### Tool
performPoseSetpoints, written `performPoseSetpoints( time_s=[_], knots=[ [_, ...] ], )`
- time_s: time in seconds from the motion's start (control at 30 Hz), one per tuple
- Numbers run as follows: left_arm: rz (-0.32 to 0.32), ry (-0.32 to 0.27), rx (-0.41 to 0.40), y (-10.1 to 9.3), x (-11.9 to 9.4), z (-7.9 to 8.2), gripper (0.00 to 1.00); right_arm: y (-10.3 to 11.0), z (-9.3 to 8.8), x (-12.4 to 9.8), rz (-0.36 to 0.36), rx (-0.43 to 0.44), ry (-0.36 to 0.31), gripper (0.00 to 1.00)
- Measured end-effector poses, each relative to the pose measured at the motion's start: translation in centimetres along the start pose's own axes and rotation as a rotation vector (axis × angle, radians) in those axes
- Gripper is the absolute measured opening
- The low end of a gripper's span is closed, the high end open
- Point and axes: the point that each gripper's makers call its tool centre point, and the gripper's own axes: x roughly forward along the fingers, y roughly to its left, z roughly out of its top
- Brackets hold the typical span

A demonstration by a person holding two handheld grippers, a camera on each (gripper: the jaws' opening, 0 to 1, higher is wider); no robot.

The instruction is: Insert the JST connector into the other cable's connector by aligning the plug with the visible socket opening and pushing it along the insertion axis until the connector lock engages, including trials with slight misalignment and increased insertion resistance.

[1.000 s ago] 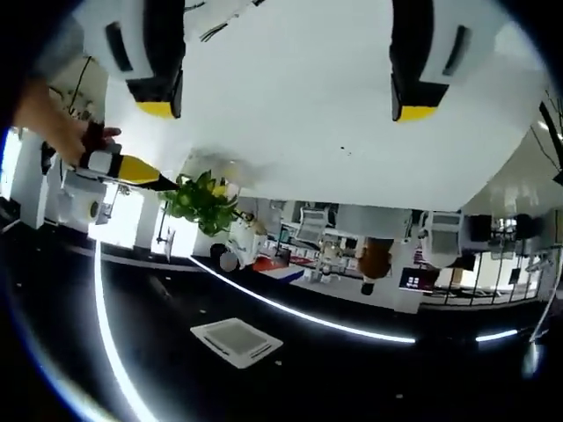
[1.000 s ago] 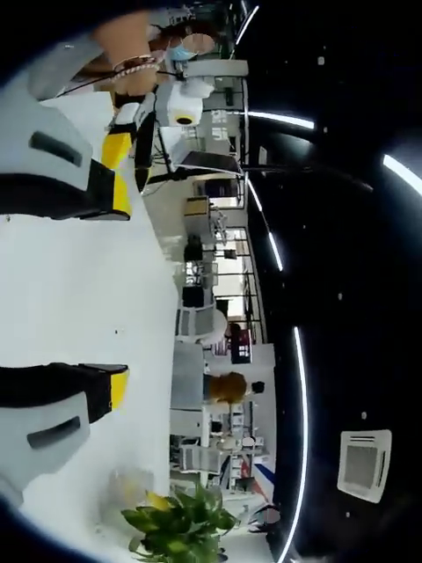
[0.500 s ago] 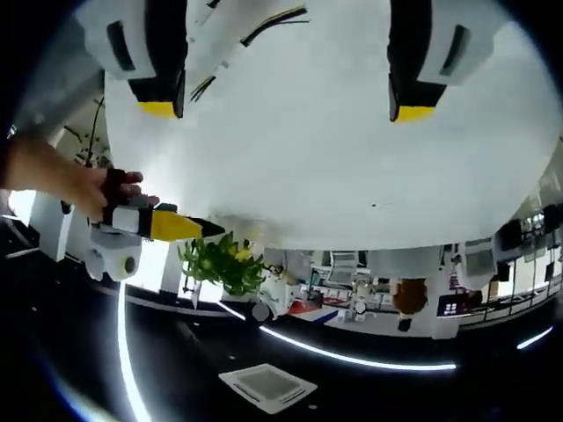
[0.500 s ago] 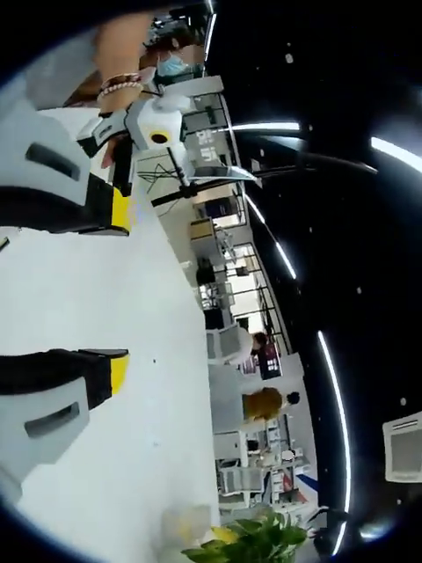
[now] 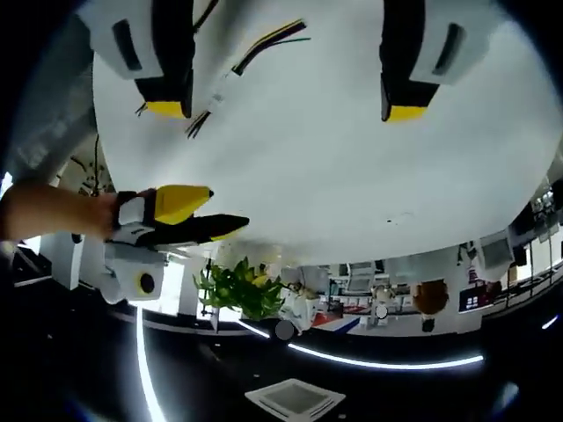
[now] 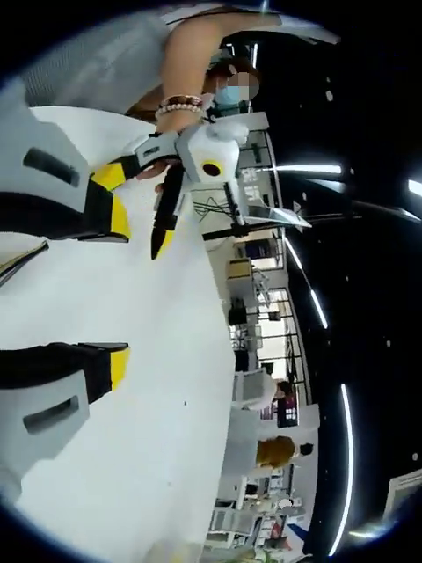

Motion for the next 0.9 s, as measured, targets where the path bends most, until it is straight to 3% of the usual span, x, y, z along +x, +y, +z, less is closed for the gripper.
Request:
performPoseSetpoints(
  time_s=[0.1,0.23,0.37,0.53,0.9],
  knots=[
    [-0.038,0.016,0.013,-0.7,0.0,-0.4,0.82,0.9,-1.0,0.3,0.042,-0.017,0.023,0.41],
    [-0.068,0.056,0.070,-1.4,0.1,-1.5,0.66,2.0,-2.4,0.5,0.096,-0.040,0.062,0.37],
    [-0.099,0.085,0.084,-2.1,0.2,-2.3,0.64,2.7,-3.7,0.6,0.133,-0.062,0.114,0.35],
    [-0.122,0.103,0.112,-2.5,0.2,-2.5,0.53,3.4,-5.3,0.6,0.163,-0.090,0.183,0.32],
    [-0.173,0.161,0.212,-3.7,0.1,-3.4,0.29,4.2,-6.3,0.3,0.214,-0.135,0.236,0.18]
  ],
)
